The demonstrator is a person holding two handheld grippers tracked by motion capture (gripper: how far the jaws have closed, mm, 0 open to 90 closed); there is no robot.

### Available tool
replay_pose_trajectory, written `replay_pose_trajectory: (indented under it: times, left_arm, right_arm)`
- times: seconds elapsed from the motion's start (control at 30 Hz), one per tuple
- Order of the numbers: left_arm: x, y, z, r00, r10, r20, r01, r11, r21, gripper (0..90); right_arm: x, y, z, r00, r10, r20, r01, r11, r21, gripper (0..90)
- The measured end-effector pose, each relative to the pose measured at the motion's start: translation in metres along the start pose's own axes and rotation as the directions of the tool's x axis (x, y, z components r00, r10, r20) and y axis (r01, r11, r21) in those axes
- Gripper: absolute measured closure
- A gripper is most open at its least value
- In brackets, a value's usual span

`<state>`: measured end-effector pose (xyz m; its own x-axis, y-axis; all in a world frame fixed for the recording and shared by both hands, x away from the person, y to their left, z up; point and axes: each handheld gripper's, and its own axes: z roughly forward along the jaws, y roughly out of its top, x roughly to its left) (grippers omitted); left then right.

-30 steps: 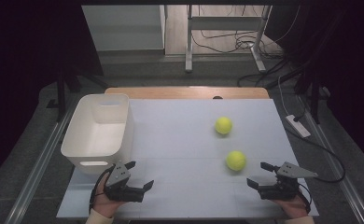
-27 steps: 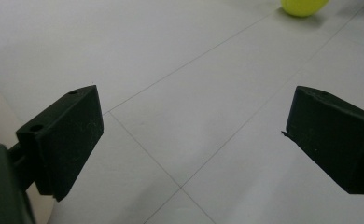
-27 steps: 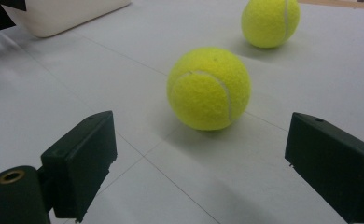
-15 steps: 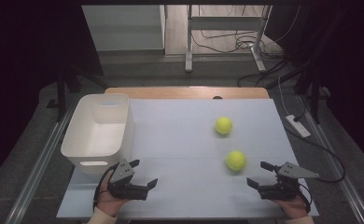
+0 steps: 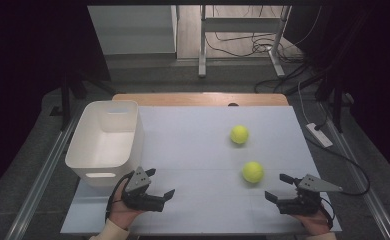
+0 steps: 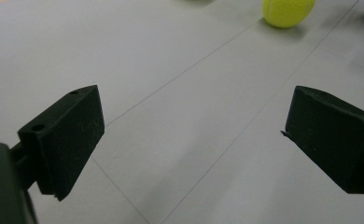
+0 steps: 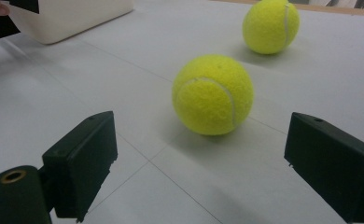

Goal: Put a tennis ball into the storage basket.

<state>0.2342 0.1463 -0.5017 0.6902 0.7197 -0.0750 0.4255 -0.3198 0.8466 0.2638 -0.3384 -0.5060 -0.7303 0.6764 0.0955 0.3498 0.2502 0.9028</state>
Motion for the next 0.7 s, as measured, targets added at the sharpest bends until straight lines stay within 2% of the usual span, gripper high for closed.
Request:
replay_pose_trajectory:
  times: [0.17, 0.47, 0.7]
  left_arm:
    - [-0.002, 0.003, 0.003, 1.0000, 0.005, -0.005, -0.005, 1.0000, 0.006, 5.6]
    - [-0.002, 0.011, 0.011, 0.9999, 0.001, 0.015, -0.001, 0.9998, 0.019, 5.6]
    - [-0.004, 0.020, 0.020, 0.9995, 0.015, 0.026, -0.016, 0.9992, 0.035, 5.6]
  right_arm:
    - [0.001, 0.001, -0.001, 1.0000, 0.002, -0.001, -0.002, 1.000, -0.005, 9.4]
    - [0.001, 0.002, 0.000, 1.0000, -0.004, -0.004, 0.004, 1.000, -0.011, 9.5]
    - [0.002, 0.004, 0.004, 0.9999, -0.010, -0.012, 0.009, 1.000, -0.011, 9.6]
